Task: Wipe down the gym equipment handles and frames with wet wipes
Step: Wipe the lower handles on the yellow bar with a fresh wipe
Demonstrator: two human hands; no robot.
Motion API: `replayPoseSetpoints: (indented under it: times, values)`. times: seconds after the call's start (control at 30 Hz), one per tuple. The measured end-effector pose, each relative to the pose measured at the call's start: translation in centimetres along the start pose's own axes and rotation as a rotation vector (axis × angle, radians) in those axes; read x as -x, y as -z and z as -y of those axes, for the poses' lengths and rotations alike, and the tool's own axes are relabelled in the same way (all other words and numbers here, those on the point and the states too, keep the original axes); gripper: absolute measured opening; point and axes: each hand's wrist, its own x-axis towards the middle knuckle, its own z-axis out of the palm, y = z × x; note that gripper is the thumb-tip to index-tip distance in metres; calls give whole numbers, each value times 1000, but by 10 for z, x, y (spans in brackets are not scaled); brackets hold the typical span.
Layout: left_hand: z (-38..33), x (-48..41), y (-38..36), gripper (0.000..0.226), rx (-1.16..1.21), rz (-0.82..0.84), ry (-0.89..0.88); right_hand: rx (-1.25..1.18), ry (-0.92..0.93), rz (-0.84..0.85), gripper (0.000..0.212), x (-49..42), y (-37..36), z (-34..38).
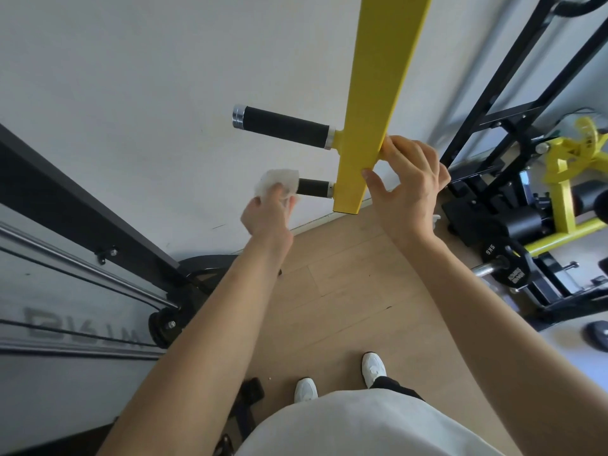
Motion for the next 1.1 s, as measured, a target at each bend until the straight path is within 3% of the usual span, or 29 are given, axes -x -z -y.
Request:
replayPoseSetpoints:
  times: [0.07,0.17,0.23,0.3,0.4,0.53,0.63,0.8,0.93,1.1]
  values:
    - [-10,-19,15,13,-180,-32,-258,-1,4,-8,44,1,0,-1]
    - [-27,-35,30,20,-786,-12,-796,-6,4,-11,45,1,0,-1]
    - [-34,-36,32,20,-1009,184,-1105,-10,9,-6,46,1,1,-1]
    - [-37,-41,24,20,-1173,401,-1236,-14,13,-3,46,2,2,-1]
    - [-39,-49,7,26,-1393,686,-1173,-15,9,-1,46,3,3,0]
    - [-50,-49,-14,31,-1513,999,-901,-13,8,3,46,5,5,0]
    - [-55,-49,-30,19,-1495,1153,-667,-11,6,-3,45,7,6,1]
    - [-63,-60,-60,51,-1569,1162,-451,-2,7,18,44,9,8,1]
    - [-66,-73,-70,38,-1688,1227,-342,-7,14,20,45,11,11,3]
    - [-74,-91,-59,45,-1706,1215,-298,-4,14,36,47,12,17,6]
